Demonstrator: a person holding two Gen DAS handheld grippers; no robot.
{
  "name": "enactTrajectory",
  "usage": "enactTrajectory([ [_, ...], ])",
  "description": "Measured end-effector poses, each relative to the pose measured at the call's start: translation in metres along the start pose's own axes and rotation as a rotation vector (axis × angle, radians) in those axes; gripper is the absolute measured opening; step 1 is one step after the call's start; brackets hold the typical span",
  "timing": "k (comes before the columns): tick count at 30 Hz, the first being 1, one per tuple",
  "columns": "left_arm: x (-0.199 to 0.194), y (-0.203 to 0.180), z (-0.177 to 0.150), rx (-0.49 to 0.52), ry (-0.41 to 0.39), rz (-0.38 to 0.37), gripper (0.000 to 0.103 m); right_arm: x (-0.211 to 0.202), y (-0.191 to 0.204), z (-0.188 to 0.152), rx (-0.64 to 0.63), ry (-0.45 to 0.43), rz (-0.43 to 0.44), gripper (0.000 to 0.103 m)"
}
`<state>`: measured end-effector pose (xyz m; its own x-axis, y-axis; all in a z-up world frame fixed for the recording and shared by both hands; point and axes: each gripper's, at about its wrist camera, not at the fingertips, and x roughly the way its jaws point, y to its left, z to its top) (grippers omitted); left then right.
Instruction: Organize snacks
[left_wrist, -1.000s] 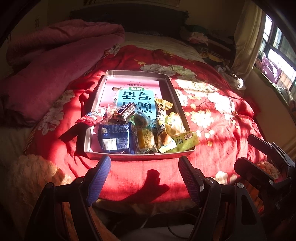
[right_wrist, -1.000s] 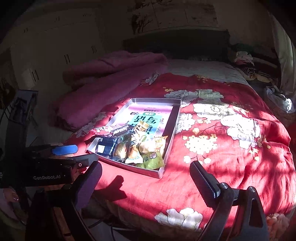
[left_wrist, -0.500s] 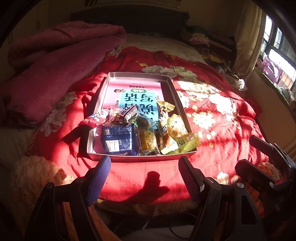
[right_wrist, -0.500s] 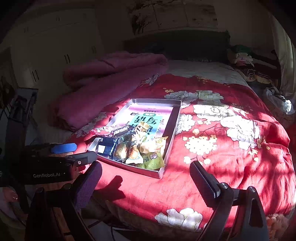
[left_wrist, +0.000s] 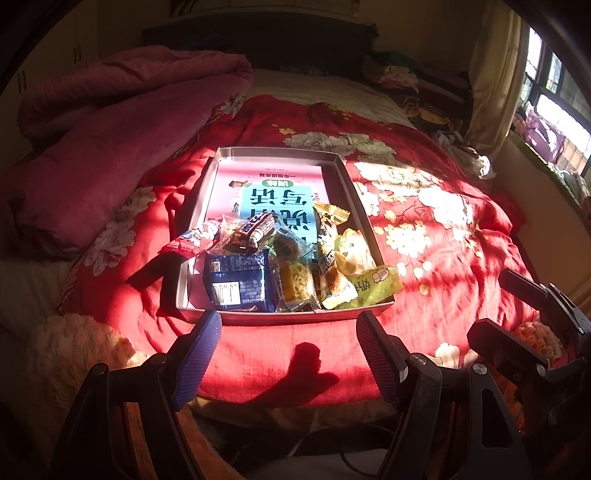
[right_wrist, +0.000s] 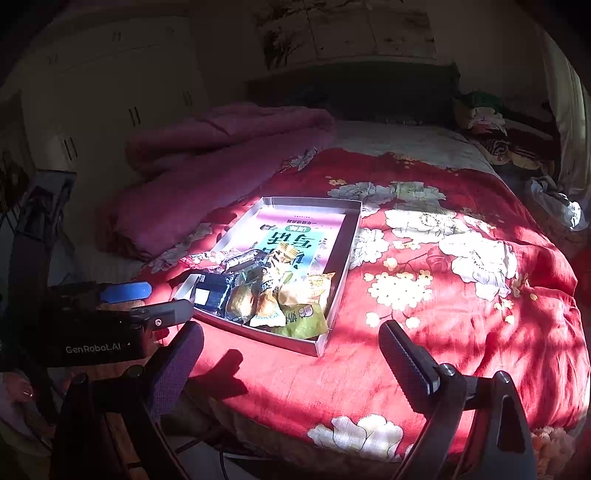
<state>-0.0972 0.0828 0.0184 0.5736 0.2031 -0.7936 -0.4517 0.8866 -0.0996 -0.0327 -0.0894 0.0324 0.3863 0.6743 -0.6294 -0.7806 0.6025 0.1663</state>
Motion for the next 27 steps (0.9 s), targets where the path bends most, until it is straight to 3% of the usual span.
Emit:
enactTrajectory([
  [21,0.017,0.019,0.006,-0.058,0.017,0.016,0.077,0.0,-0.008,-0.001,0.016,-0.011,-0.005,0.096],
  [27,0.024,0.043,0.021,-0.11,-0.066,0.098,0.081,0.007,-0.04,-0.002,0.084,-0.016,-0.056,0.096],
])
